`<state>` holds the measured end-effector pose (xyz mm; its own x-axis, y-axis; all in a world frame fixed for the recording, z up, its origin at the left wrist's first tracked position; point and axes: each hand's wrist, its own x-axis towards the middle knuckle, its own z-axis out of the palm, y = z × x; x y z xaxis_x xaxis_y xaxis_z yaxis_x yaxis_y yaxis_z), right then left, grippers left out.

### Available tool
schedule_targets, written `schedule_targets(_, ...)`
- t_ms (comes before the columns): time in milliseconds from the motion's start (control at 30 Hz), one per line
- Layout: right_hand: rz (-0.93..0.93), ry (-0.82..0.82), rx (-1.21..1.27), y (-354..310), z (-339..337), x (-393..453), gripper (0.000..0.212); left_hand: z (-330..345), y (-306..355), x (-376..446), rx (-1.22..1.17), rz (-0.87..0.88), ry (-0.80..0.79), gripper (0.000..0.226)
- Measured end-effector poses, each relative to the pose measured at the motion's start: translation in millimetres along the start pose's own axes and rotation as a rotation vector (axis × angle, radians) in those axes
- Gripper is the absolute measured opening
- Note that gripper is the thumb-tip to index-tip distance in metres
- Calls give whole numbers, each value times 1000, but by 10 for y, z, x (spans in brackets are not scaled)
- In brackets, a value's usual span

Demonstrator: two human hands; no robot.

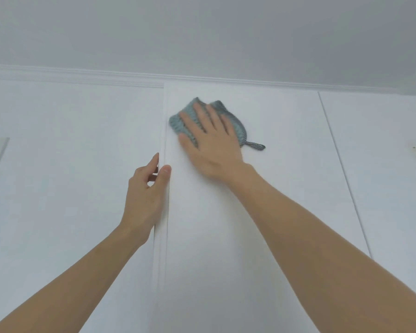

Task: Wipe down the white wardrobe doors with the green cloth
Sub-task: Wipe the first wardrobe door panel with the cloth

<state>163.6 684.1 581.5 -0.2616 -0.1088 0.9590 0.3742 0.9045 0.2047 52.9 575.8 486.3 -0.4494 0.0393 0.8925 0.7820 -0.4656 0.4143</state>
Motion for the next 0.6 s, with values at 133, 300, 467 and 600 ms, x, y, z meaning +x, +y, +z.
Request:
schedule_targets(133,-49,-10,25,472,-161,-124,52,33,5,-29,-31,4,16,37)
schedule_targets(300,553,71,48,1709,-481,-218,55,-37,-23,-4,47,34,-29,40)
schedule_targets(467,561,74,72,1244,-373,-45,59,-74,35,5,94,52,-89,31)
schedule_targets(600,110,-3,10,172,-12,-69,58,-9,49,-43,94,51,-82,26)
